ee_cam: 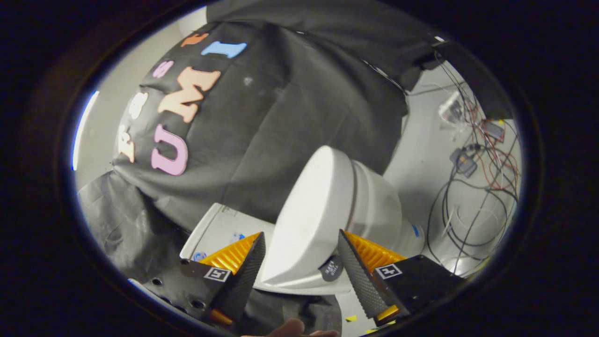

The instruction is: Open the toilet lid.

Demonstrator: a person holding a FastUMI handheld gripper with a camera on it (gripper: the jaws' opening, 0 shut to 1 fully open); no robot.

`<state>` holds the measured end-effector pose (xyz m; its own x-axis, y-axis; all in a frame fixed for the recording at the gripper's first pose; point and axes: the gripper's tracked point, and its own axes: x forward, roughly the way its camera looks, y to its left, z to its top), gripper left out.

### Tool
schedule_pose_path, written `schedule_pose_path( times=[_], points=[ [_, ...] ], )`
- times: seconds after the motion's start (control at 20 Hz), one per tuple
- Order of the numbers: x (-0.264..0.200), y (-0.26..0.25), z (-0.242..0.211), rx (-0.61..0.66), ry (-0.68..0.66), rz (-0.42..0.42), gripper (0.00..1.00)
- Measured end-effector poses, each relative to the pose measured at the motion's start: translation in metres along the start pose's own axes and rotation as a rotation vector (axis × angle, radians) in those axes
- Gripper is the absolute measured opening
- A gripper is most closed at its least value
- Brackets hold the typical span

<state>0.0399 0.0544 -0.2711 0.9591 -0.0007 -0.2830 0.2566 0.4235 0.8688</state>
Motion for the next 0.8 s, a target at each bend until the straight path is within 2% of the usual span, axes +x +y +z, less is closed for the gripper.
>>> schedule_pose_path(
  times=[0.15, 0.3, 0.4, 0.45, 0.55, 0.65, 0.7, 0.75, 0.8],
  points=[
    [0.005, -0.008, -0.008, 0.123, 0.0, 0.005, 0.96],
    [0.008, -0.036, -0.031, 0.204, 0.024, -0.075, 0.96],
    [0.017, -0.038, -0.031, 0.254, 0.029, -0.074, 0.95],
    [0.017, -0.03, -0.031, 0.263, 0.014, -0.039, 0.79],
    [0.02, -0.019, -0.026, 0.269, -0.023, 0.027, 0.78],
    [0.022, -0.019, -0.023, 0.288, -0.013, 0.038, 0.54],
    [0.023, -0.024, -0.025, 0.292, -0.006, 0.016, 0.43],
    [0.02, -0.036, -0.027, 0.304, -0.018, -0.049, 0.31],
    [0.013, -0.039, -0.022, 0.314, -0.006, -0.041, 0.19]
  ],
)
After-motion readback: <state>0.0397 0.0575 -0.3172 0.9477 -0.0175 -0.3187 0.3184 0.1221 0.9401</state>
